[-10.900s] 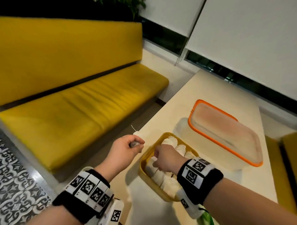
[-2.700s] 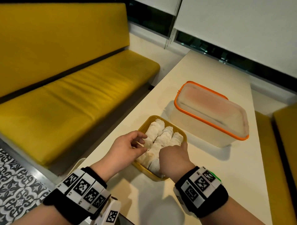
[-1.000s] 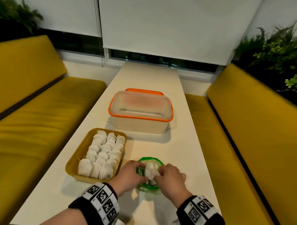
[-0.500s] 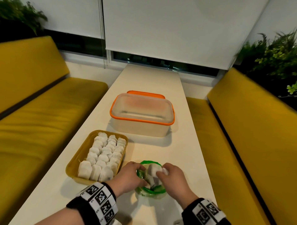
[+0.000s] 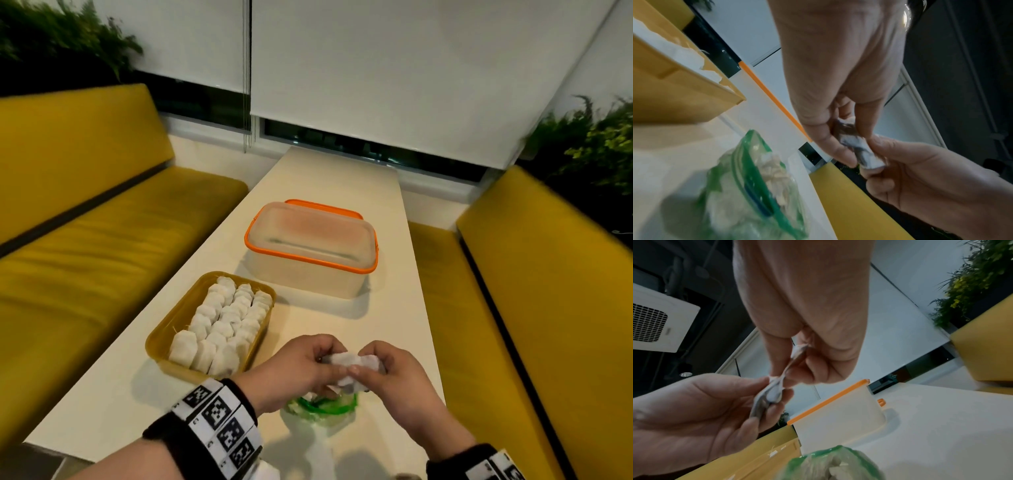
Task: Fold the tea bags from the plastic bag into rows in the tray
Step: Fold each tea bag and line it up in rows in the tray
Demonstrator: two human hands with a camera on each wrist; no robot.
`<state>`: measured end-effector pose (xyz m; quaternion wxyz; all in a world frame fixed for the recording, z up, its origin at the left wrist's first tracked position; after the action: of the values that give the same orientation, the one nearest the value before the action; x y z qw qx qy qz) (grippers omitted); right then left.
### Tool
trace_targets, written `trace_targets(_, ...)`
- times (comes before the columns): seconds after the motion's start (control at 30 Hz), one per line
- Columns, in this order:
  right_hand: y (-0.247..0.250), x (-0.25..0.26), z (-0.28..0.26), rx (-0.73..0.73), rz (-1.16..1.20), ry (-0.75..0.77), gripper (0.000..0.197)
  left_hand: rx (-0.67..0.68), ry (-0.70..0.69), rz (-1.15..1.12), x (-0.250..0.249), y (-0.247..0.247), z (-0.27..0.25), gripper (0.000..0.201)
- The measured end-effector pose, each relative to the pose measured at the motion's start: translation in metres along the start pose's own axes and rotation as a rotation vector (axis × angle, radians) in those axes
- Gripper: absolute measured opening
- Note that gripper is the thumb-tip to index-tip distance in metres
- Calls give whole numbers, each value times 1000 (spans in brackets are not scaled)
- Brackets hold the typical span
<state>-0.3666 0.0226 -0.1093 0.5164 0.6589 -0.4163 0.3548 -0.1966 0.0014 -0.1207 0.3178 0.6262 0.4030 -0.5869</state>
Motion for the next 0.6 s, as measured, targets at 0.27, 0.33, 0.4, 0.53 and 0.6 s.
trace_targets(0.27,-7,8,0,-59,351,-88,13,-118,93,-493,3,1,-1,9)
trace_targets(0.33,-11,10,1,-53,305,-69,14,-102,89,-509,-1,3,-2,12)
trace_targets(0.4,-15,13,2,-35,304,-72,18,-151,80,-405,0,6,0,16)
trace_targets(0.53,-26,21,4,-15,186,-37,9,-281,36,-201,5,11,-4,22)
trace_targets(0.6,-35,22,7,-21,89,-24,10,-278,33,-157,5,17,-10,23)
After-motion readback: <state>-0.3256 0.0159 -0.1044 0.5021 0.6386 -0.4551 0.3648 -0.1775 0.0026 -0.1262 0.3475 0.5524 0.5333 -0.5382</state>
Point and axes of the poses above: each hand's wrist, its own z-axis towards the middle knuckle, its own y-axis out of the back of the hand, x = y × z, the point moved 1 cm from there along z, towards the middle knuckle, and after that the axes turned 6 degrees about -y, right-handed, at the moved point
